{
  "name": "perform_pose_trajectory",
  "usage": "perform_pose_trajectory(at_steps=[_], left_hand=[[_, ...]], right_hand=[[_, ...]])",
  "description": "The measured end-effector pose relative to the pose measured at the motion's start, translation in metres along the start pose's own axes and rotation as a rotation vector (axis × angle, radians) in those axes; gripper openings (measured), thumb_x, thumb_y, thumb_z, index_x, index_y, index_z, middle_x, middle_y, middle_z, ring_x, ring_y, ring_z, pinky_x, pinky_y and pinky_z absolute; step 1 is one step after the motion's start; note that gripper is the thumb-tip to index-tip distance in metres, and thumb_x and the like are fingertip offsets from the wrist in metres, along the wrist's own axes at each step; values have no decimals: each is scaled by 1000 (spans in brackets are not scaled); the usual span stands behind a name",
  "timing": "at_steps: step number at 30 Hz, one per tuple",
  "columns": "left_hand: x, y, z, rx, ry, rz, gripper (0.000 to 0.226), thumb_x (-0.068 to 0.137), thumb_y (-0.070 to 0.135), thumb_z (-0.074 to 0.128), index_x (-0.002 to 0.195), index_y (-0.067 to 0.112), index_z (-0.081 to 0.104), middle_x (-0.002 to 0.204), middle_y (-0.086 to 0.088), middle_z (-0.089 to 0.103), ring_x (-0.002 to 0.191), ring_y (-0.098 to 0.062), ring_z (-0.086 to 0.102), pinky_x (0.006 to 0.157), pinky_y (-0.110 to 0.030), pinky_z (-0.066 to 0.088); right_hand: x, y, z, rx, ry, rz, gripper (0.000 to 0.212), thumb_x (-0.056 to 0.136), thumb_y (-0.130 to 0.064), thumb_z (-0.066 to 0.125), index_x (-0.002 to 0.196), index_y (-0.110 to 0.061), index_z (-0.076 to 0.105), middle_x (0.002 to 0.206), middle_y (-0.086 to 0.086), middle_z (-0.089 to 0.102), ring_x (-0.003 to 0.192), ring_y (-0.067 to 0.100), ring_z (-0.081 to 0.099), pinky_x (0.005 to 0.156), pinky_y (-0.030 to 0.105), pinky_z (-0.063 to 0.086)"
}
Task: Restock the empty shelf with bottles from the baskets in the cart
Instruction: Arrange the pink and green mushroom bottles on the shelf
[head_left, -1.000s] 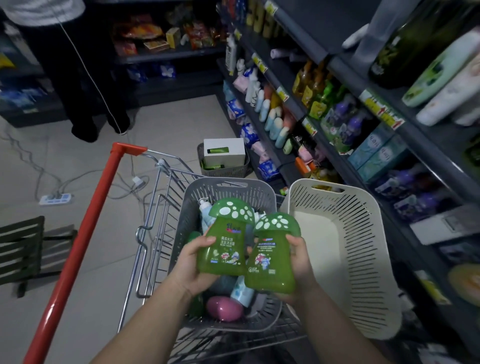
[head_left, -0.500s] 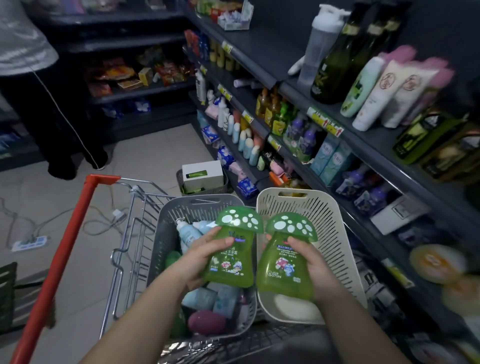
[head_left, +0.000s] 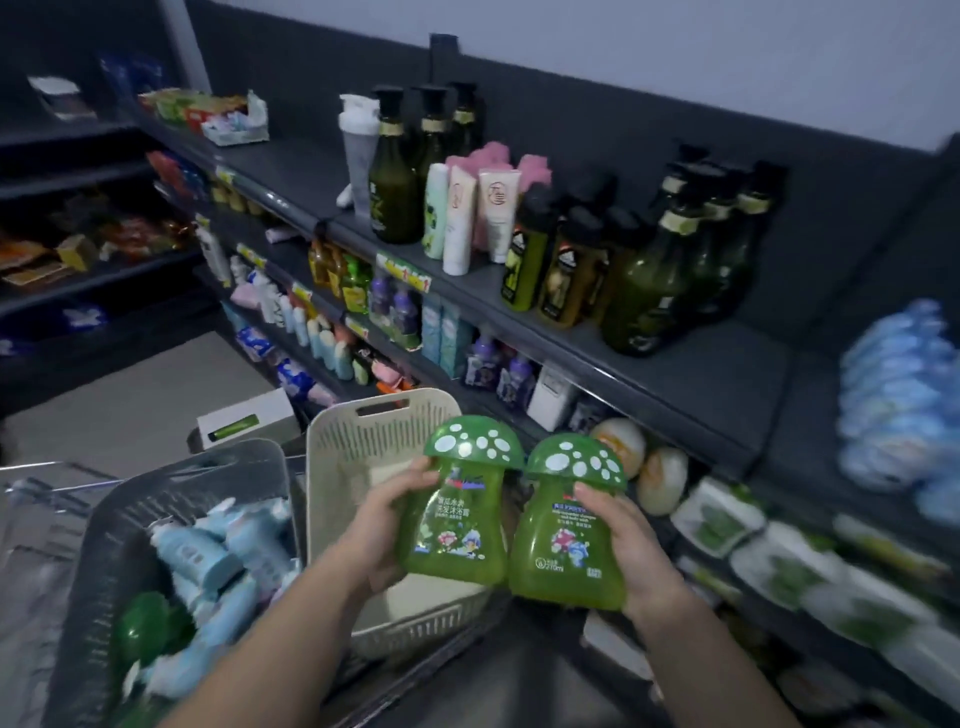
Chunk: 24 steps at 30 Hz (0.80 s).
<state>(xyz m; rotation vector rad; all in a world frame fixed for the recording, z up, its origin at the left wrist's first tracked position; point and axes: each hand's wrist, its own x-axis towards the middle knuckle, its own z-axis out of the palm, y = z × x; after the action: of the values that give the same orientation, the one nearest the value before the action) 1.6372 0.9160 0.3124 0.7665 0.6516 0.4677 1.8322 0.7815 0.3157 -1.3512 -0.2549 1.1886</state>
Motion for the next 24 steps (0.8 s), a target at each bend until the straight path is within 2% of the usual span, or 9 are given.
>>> perform_pose_trajectory(at_steps=[2, 4, 6, 8, 10, 12, 16, 18, 24], left_hand=[[5, -13, 42, 3, -21, -23, 29, 79, 28, 57, 92, 6, 72, 81, -15, 71, 66, -29, 69, 60, -36, 58], [10, -27, 84, 53, -61, -70, 37, 83, 37, 50, 84, 13, 78, 85, -15, 73, 70, -28, 71, 63, -37, 60], [15, -44, 121, 123, -83, -102, 45, 86, 49, 47, 91, 19, 80, 100, -15, 74, 85, -31, 72, 78, -45, 59], [21, -62, 154, 165, -111, -153, 54, 85, 59, 47, 108, 19, 75, 112, -18, 71, 100, -37, 69, 90, -51, 54], [24, -79, 185, 208, -129, -177, 59, 82, 64, 50, 112, 18, 71, 112, -19, 71, 101, -38, 69, 86, -50, 56], [29, -94, 213, 242, -165, -207, 59, 79, 66, 51, 109, 19, 73, 111, -19, 71, 99, -37, 70, 84, -50, 56], [37, -118, 267, 275, -251, -262, 57, 78, 66, 57, 111, 23, 73, 113, -18, 71, 103, -37, 68, 96, -58, 49], [42, -129, 291, 298, -300, -294, 60, 80, 64, 57, 119, 20, 68, 112, -17, 71, 102, -36, 69, 93, -56, 52], [56, -153, 355, 369, -444, -362, 61, 79, 61, 57, 118, 15, 67, 106, -17, 73, 94, -35, 71, 83, -50, 57]], right_hand=[[-18, -12, -38, 26, 48, -19, 60, 60, -21, 87, 111, 3, 66, 86, 23, 72, 68, 34, 71, 60, 47, 60], [-35, -21, -77, 41, 112, -35, 66, 59, -20, 89, 115, 3, 63, 91, 25, 72, 72, 36, 72, 63, 51, 60], [-54, -30, -112, 33, 198, -54, 87, 46, -31, 96, 120, -1, 61, 101, 26, 71, 84, 40, 71, 73, 59, 58], [-75, -39, -143, 49, 260, -89, 80, 47, -35, 91, 116, -3, 63, 98, 23, 73, 79, 38, 72, 71, 56, 59], [-97, -48, -171, 79, 310, -121, 65, 57, -33, 81, 112, -3, 64, 92, 22, 74, 72, 35, 73, 62, 48, 60], [-118, -55, -195, 102, 331, -165, 67, 61, -35, 76, 114, 4, 64, 93, 25, 73, 72, 35, 72, 60, 44, 60], [-150, -57, -237, 190, 438, -220, 72, 61, -49, 71, 116, -2, 67, 100, 21, 74, 82, 35, 73, 68, 42, 59], [-164, -59, -253, 272, 493, -226, 67, 62, -56, 67, 110, -9, 71, 99, 16, 75, 81, 31, 74, 69, 40, 60], [-194, -67, -296, 388, 673, -289, 62, 63, -54, 68, 108, -10, 71, 96, 14, 75, 82, 30, 72, 75, 39, 56]])
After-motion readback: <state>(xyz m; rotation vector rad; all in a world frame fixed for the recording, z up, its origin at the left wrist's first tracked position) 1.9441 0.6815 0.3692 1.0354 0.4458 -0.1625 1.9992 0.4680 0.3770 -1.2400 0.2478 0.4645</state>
